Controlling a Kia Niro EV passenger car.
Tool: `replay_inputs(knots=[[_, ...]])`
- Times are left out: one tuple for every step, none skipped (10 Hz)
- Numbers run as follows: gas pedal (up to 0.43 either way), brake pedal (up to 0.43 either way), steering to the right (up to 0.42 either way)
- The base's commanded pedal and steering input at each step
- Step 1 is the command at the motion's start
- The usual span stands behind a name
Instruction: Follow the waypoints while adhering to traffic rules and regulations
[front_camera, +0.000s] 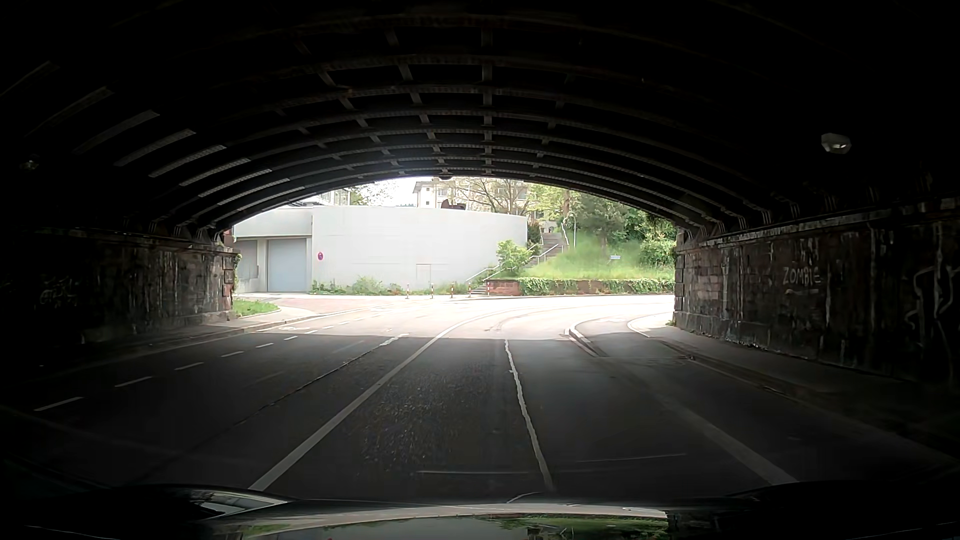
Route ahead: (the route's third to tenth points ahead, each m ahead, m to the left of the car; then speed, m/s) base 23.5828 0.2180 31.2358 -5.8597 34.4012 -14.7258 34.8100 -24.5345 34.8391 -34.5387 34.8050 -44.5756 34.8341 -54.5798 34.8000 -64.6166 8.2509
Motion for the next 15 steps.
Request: replay_inputs(knots=[[0.0,0.128,0.0],[0.0,0.128,0.0],[0.0,0.128,0.0],[0.0,0.128,0.0],[0.0,0.128,0.0],[0.0,0.134,0.0],[0.0,0.128,0.0],[0.0,0.134,0.0],[0.0,0.134,0.001],[0.0,0.134,0.004],[0.0,0.134,0.004],[0.0,0.128,0.004],[0.0,0.128,0.004],[0.0,0.128,0.005],[0.0,0.128,0.007]])
